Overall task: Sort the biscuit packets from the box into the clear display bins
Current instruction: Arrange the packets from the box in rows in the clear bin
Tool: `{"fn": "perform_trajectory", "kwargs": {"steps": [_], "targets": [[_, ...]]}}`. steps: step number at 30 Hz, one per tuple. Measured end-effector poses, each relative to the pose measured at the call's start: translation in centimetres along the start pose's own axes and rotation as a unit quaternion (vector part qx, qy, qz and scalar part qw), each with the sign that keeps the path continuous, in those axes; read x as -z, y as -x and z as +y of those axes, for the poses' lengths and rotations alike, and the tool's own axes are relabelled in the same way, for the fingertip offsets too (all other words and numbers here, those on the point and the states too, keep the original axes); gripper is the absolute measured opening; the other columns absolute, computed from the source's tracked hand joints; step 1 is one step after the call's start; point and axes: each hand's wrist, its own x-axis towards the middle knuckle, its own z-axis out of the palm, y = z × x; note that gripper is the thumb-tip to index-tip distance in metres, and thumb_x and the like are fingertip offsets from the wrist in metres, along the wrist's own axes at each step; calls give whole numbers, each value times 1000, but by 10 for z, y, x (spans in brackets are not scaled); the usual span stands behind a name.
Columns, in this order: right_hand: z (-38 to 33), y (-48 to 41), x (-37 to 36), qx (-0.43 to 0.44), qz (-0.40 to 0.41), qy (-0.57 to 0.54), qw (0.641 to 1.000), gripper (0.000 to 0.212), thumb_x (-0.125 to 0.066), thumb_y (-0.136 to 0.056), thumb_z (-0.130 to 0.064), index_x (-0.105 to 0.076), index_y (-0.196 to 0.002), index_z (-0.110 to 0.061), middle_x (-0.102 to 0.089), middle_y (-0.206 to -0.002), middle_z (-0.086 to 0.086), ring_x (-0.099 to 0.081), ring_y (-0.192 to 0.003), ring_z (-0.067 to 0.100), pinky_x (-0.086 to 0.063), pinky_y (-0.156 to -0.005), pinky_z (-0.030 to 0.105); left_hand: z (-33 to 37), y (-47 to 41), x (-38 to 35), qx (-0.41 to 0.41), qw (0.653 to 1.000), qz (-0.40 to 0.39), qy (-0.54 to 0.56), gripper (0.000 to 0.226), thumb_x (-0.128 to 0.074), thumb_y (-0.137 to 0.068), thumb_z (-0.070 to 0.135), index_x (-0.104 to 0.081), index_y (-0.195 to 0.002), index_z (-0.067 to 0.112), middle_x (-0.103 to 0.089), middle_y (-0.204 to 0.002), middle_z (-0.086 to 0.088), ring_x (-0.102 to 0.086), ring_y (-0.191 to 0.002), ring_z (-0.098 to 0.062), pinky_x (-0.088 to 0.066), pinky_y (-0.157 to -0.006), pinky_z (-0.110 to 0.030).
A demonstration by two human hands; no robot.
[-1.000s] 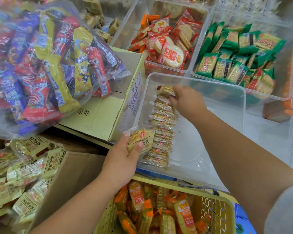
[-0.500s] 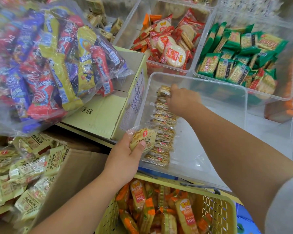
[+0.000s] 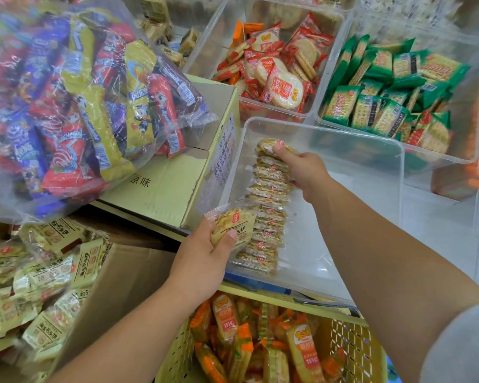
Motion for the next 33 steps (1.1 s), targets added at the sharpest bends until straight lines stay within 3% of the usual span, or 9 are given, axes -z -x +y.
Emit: {"fn": "perform_trajectory", "kwargs": {"steps": [5,10,15,18,21,23,27,30,33], "targets": [[-2,-9,-8,-7,50,60,997,65,-78,-69,-71,-62,-92,-12,-70,-92,7,-67,-82,24,-51,-63,35,2,0,0,-2,1000,0,-2,38,-55,-101,48,-54,-136,36,-69,-118,12,-65,-110,-12,-56,-98,-43],[-1,-12,-13,-15,88,98,991,69,-76,-64,-76,-61,-90,-14,-67,-90,5,-66,-83,26,-59,-78,43,1,-1,1,4,1000,-6,6,28,-55,-101,47,-53,-128,40,-68,-119,13,-63,-112,-10,-55,-100,-42],[-4,-8,-20,-1,110,179,978,68,-65,-63,-86,-56,-80,-20,-61,-77,-2,-58,-68,18,-39,-52,30,1,0,1,-2,1000,-6,-5,31,-54,-101,49,-53,-130,40,-68,-118,14,-63,-111,-9,-55,-98,-40],[-4,-4,-21,8,108,210,972,75,-57,-68,-88,-60,-91,-17,-63,-83,0,-60,-75,20,-42,-55,32,1,0,1,0,1000,-6,-2,29,-55,-101,49,-54,-128,39,-68,-117,12,-64,-110,-11,-55,-98,-41],[-4,6,-15,-9,96,155,983,91,-44,-68,-94,-67,-102,-13,-67,-97,9,-64,-89,29,-54,-75,42,0,1,2,-6,1000,-10,2,29,-54,-101,49,-54,-128,38,-69,-116,13,-64,-110,-10,-54,-97,-39],[0,12,-8,-25,82,48,995,88,-38,-74,-93,-68,-101,-15,-68,-107,13,-65,-96,29,-50,-74,42,-1,0,2,-12,1000,-13,6,27,-54,-101,47,-54,-127,40,-68,-117,13,-63,-111,-9,-54,-99,-39],[34,27,0,-9,23,-134,991,83,-32,-90,-80,-48,-148,-23,-49,-153,-2,-47,-137,18,-33,-105,39,-1,-4,1,-4,1000,-26,16,23,-54,-102,47,-50,-125,47,-68,-120,14,-63,-113,-10,-52,-102,-41],[51,37,-10,14,-24,-173,985,61,-34,-98,-71,-54,-140,-33,-65,-135,-14,-62,-117,0,-42,-102,37,-1,-4,0,-2,999,-34,6,22,-53,-102,49,-48,-123,49,-67,-119,16,-63,-113,-8,-52,-100,-38],[48,38,-23,46,-36,-133,989,56,-45,-101,-57,-41,-150,-31,-63,-135,-5,-63,-122,19,-52,-102,49,-1,-3,1,-1,999,-39,-8,23,-53,-101,51,-47,-124,51,-67,-117,19,-62,-112,-7,-52,-98,-34]]}}
